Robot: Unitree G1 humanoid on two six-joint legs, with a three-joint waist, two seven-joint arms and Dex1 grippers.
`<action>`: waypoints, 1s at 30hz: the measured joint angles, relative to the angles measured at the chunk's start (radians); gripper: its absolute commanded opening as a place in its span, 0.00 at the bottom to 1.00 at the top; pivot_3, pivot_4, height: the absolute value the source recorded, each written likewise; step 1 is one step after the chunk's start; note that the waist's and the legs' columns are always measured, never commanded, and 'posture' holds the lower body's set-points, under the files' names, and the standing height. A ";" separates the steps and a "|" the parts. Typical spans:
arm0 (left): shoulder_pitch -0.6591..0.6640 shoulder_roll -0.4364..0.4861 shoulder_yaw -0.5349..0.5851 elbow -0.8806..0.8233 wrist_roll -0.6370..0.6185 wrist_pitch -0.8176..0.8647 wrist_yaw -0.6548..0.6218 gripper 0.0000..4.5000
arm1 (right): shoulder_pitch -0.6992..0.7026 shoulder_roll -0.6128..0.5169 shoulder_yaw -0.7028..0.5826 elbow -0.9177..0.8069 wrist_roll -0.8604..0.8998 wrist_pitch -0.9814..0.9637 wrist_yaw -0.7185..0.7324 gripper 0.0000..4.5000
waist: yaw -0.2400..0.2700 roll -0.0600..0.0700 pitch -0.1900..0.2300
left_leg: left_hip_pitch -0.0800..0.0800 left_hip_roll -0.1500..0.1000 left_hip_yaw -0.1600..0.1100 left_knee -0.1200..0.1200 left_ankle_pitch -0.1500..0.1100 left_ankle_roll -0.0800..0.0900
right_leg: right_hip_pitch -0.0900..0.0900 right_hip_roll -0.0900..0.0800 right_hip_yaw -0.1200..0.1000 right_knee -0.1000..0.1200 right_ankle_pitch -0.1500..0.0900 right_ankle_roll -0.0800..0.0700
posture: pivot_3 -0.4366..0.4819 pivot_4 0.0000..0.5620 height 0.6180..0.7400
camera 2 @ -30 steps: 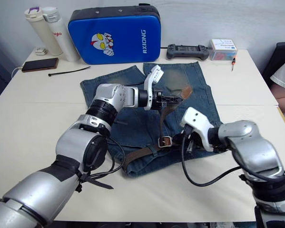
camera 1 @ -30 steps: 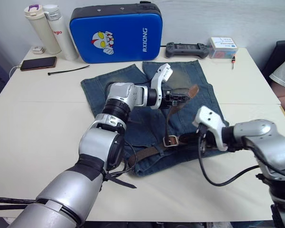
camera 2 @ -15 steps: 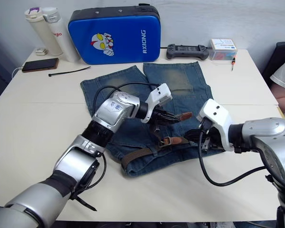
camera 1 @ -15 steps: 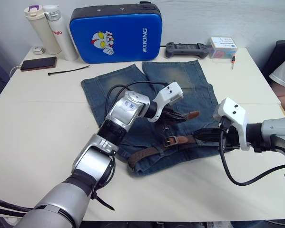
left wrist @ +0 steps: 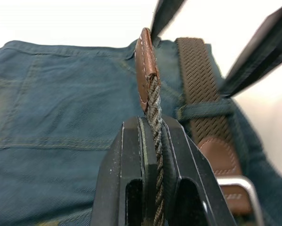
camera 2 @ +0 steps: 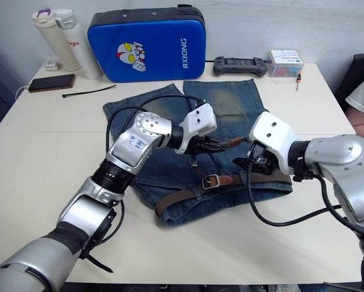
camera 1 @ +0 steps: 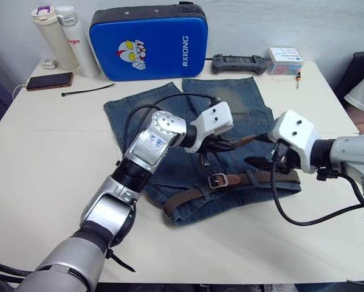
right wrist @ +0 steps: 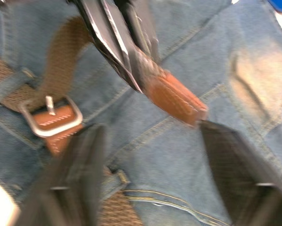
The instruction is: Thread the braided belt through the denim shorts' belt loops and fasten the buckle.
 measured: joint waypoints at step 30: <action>0.012 0.029 -0.002 0.014 0.013 -0.167 -0.093 0.34 | 0.001 -0.011 0.076 0.032 -0.020 -0.119 0.002 0.00 | 0.000 0.000 0.000 | -0.001 0.000 0.000 0.002 0.000 0.000 | 0.000 0.000 -0.001 0.002 0.000 0.000 | 0.48 0.27 1.00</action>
